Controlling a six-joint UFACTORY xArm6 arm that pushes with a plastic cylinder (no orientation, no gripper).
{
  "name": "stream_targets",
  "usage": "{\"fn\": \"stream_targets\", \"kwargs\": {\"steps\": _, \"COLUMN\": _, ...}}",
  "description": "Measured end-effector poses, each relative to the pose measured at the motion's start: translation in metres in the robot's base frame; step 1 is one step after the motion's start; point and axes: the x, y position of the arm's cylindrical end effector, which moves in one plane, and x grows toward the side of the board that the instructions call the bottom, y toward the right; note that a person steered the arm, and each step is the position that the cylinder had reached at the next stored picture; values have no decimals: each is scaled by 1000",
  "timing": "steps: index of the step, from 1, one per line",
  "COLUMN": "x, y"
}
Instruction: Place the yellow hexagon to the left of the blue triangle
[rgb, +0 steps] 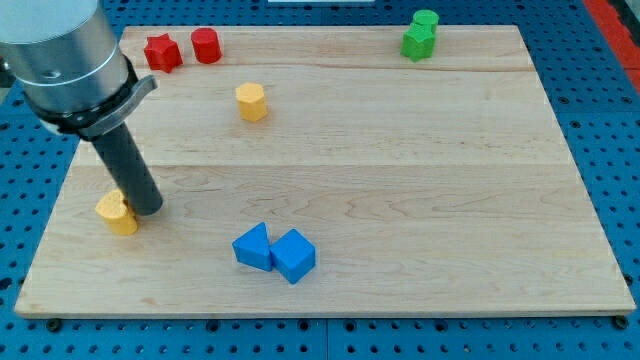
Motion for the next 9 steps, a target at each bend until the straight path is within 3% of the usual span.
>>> {"fn": "stream_targets", "kwargs": {"steps": 4, "x": -144, "y": 139}}
{"fn": "stream_targets", "kwargs": {"steps": 5, "x": -166, "y": 131}}
{"fn": "stream_targets", "kwargs": {"steps": 7, "x": -119, "y": 84}}
{"fn": "stream_targets", "kwargs": {"steps": 9, "x": -156, "y": 65}}
